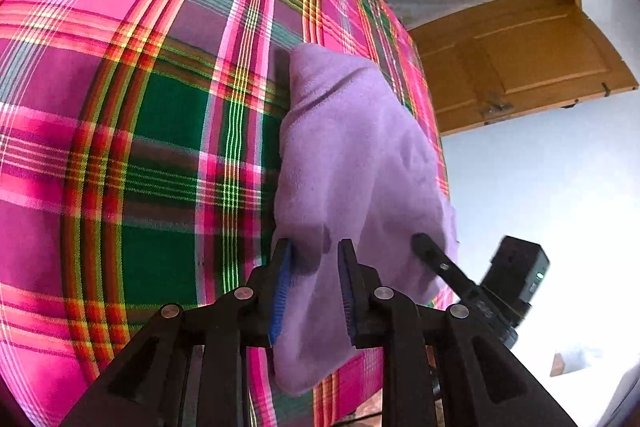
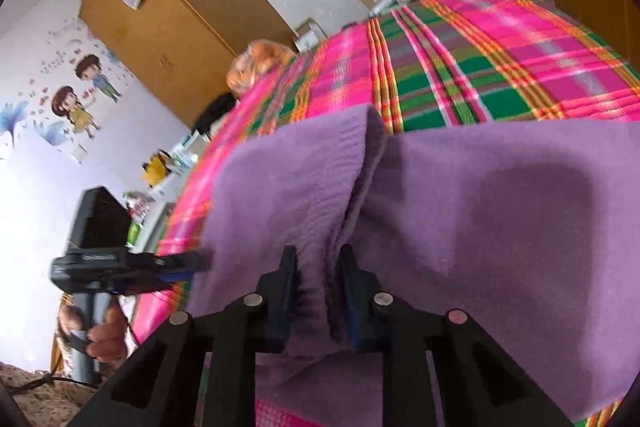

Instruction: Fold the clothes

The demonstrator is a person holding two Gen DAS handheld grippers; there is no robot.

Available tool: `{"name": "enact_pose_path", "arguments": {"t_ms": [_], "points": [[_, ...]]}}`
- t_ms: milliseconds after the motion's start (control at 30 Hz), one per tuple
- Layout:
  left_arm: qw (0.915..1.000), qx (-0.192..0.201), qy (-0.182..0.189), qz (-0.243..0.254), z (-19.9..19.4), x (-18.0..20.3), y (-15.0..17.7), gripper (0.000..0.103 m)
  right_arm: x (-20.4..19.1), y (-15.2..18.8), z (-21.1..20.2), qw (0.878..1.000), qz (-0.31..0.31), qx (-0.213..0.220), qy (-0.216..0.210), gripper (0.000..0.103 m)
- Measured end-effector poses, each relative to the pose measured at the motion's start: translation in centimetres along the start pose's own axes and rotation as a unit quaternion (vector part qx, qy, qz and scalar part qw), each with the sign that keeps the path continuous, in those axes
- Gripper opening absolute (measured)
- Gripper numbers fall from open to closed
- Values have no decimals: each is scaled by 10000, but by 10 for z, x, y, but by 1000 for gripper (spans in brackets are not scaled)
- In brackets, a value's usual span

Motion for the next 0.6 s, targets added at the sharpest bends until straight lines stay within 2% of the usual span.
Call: {"name": "enact_pose_path", "arguments": {"t_ms": [167, 300, 500, 600], "points": [[10000, -11, -60, 20, 7, 8, -3, 23, -8, 2, -18, 9994, -71, 226, 238, 21], [9998, -49, -130, 152, 22, 22, -1, 26, 1, 10, -13, 9977, -74, 94, 661, 22], [9997, -57, -155, 187, 30, 27, -4, 26, -2, 13, -18, 9949, -209, 141, 974, 31], [9996, -59, -182, 209, 26, 25, -4, 26, -3, 14, -20, 9931, -276, 164, 1130, 32]]}}
Point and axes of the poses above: each gripper's, at about its wrist camera, not at the fingertips, and z roughly the way its jaws point, x to its right, y to its underside, the point moved 1 cm from there along z, roughly the way its jaws point, and after that the axes turned 13 degrees about -y, right-handed, at the moved point
